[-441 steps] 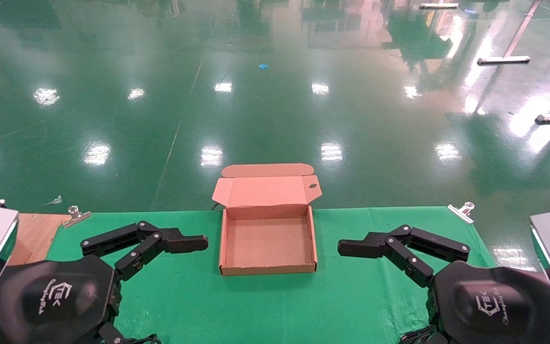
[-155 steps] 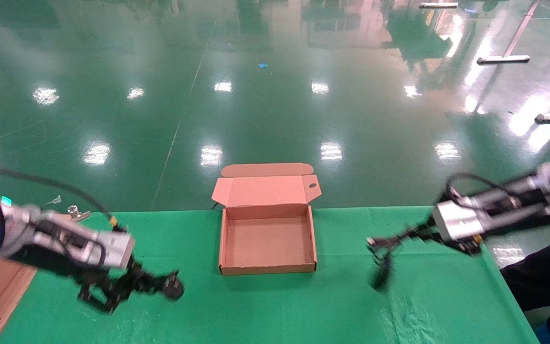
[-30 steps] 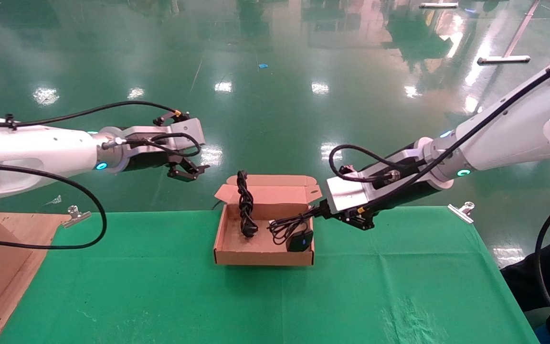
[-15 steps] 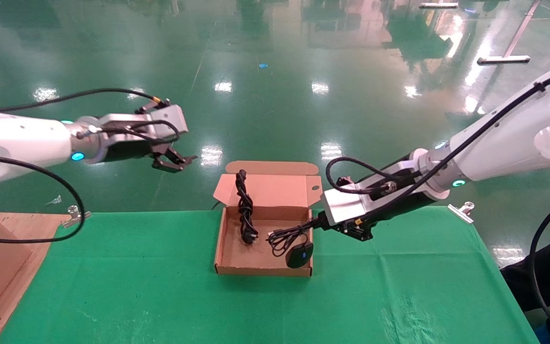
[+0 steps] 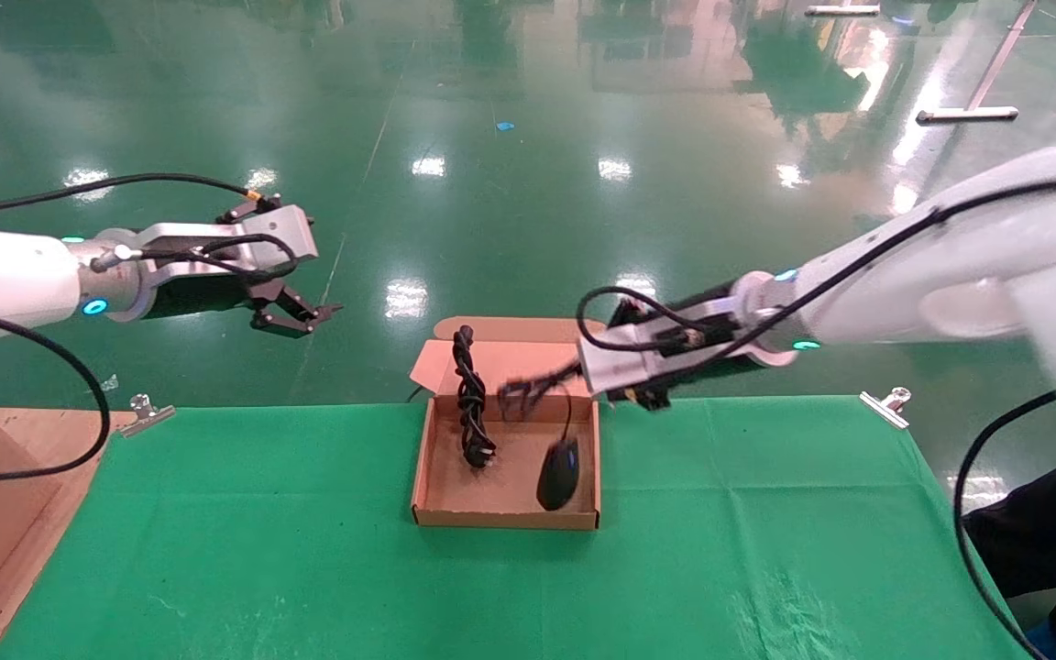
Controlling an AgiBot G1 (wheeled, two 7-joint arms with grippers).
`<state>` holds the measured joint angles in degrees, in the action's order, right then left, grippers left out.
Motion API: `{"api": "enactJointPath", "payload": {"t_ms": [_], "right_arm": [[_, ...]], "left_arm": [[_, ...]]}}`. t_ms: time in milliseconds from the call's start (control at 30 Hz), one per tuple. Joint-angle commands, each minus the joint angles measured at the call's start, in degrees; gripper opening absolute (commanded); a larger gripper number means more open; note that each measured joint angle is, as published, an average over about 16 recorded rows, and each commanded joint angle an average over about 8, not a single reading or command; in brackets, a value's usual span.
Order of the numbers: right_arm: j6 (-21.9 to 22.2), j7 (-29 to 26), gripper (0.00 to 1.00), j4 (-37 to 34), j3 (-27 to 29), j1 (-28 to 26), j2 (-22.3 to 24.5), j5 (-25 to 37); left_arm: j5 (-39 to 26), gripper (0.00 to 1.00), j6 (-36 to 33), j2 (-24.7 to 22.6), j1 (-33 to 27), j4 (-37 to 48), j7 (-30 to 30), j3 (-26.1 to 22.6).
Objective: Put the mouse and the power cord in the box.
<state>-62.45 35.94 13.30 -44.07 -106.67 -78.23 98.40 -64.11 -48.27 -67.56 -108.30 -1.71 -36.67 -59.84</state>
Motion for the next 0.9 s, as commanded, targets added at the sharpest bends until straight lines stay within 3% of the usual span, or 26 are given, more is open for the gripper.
{"api": "enactJointPath", "payload": {"t_ms": [33, 100, 133, 900], "right_arm": [[4.75, -0.62, 0.73, 1.97, -0.29, 1.65, -0.14, -0.41], [6.81, -1.80, 0.98, 3.14, -1.17, 2.47, -0.13, -0.77], [7.42, -2.39, 1.00, 3.58, -1.63, 2.67, -0.10, -0.95], [10.67, -7.93, 1.00, 6.39, -9.98, 2.63, 0.12, -4.63]], "left_arm": [[-0.13, 1.00, -0.18, 0.41, 0.17, 0.24, -0.14, -0.09], [-0.28, 1.00, -0.18, 0.51, 0.44, 0.43, -0.25, -0.20], [-0.34, 1.00, -0.14, 0.51, 0.59, 0.51, -0.31, -0.23], [2.87, 1.00, 0.47, -1.65, 4.03, 0.39, 0.42, 2.16]]}}
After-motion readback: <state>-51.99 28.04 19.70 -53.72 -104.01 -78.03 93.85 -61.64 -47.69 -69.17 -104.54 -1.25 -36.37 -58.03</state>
